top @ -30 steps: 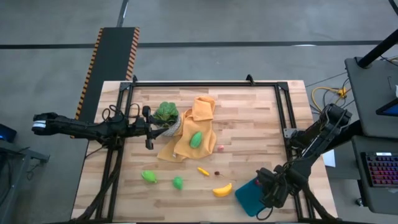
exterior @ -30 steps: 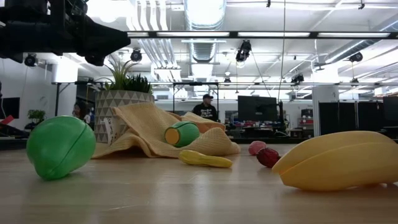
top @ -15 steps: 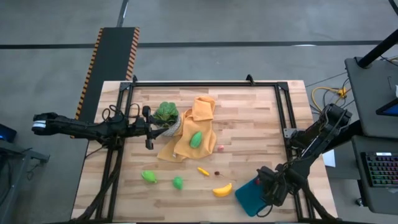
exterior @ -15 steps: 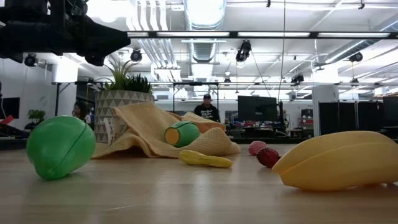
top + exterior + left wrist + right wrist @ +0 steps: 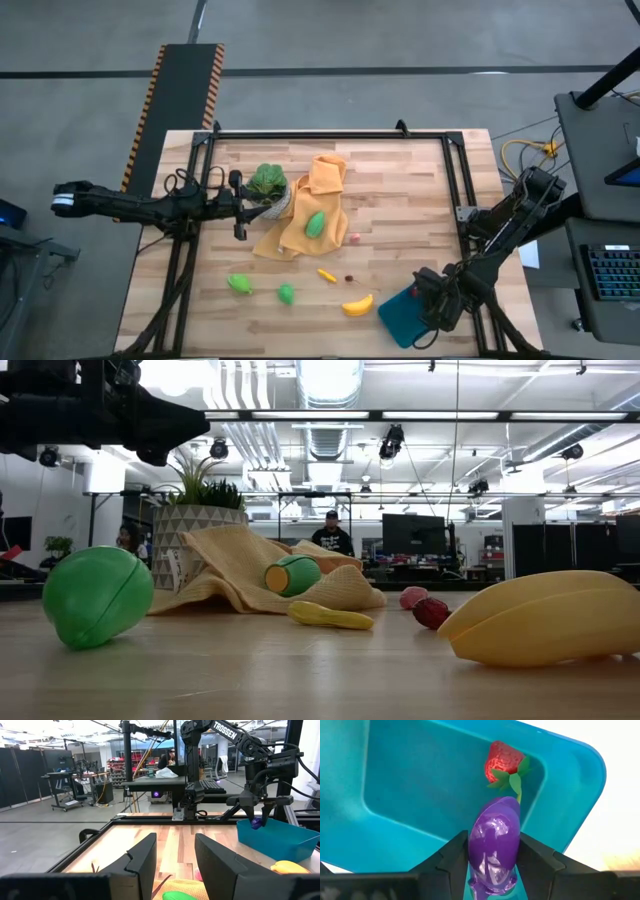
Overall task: Pick and placing Produce into tupperware
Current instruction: Put the eggplant into the blue bin, then put the apricot into the blue bin
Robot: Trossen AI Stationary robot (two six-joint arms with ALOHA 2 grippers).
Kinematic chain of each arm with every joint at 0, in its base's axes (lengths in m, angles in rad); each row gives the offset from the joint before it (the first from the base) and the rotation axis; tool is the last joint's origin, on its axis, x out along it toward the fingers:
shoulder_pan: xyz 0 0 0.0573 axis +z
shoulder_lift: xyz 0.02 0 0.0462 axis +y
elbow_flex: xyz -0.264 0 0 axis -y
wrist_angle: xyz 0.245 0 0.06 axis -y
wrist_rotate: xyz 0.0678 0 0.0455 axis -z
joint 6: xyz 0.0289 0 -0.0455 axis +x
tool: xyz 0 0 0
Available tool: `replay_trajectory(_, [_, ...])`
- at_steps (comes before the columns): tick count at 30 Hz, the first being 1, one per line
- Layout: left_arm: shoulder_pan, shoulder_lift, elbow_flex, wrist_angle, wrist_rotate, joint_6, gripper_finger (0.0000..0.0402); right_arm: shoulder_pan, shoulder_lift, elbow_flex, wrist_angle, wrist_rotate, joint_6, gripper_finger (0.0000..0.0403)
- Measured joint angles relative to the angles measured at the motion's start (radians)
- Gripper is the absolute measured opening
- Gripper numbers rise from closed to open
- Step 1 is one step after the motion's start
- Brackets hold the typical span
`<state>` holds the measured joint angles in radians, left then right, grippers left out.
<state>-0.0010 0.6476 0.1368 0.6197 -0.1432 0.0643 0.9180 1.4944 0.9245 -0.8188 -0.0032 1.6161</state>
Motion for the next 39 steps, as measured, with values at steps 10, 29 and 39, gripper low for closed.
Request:
replay_trajectory(10, [0.0,0.0,0.0,0.0,0.0,0.0,0.0121,0.0,0.0,0.0,0.001,0.0,0.007,0.0143])
replay_trajectory(29, [0.0,0.0,0.0,0.0,0.0,0.0,0.0121,0.0,0.0,0.0,0.002,0.0,-0.001,0.0185])
replay_trajectory(39, [0.0,0.0,0.0,0.0,0.0,0.0,0.0121,-0.021,-0.003,0.001,0.004,0.068,-0.091,0.0183])
